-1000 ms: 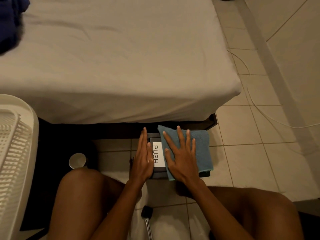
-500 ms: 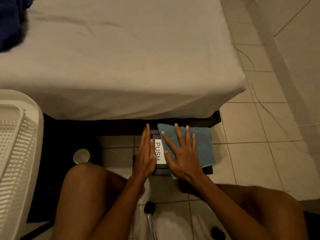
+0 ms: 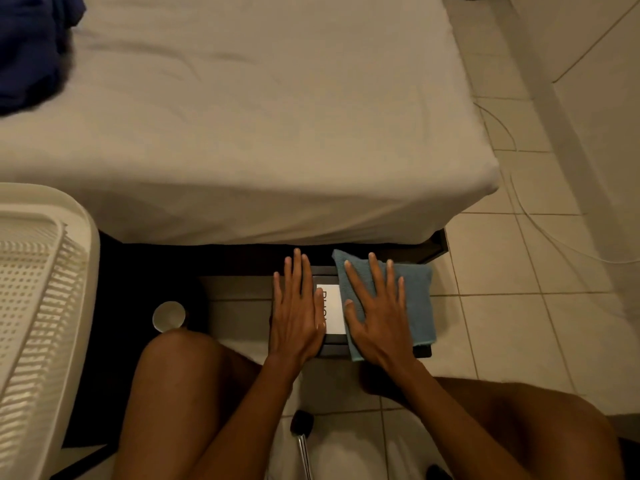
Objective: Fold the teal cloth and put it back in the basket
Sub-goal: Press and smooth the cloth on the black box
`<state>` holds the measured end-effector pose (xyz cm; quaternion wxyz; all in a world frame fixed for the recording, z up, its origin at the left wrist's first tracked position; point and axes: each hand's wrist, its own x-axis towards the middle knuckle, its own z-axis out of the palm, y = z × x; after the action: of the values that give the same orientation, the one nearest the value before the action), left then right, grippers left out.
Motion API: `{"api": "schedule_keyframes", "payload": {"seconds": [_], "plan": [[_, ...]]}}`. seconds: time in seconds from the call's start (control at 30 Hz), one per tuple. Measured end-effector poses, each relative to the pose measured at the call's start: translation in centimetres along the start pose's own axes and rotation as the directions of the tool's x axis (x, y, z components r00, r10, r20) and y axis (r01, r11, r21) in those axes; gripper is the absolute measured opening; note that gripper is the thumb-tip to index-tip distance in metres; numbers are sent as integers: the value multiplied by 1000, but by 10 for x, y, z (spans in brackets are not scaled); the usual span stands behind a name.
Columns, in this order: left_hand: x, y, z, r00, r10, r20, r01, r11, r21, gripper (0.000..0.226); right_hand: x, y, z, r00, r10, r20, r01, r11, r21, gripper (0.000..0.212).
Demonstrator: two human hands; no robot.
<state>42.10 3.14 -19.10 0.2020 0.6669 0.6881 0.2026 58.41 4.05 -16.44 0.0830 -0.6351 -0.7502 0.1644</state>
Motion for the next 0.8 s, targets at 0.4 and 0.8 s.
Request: {"api": "schedule_keyframes", "payload": {"seconds": [0.4,0.8], "plan": [[3,1,0,1000,-23,0,23,994,-107,60,4,-6,-1,1000,4,15,-4,1000,-9,71],[1,0,-2,1000,7,12,-6,998,-59,61,6,6,-8,999,-3,40,4,999,-32,66]]}}
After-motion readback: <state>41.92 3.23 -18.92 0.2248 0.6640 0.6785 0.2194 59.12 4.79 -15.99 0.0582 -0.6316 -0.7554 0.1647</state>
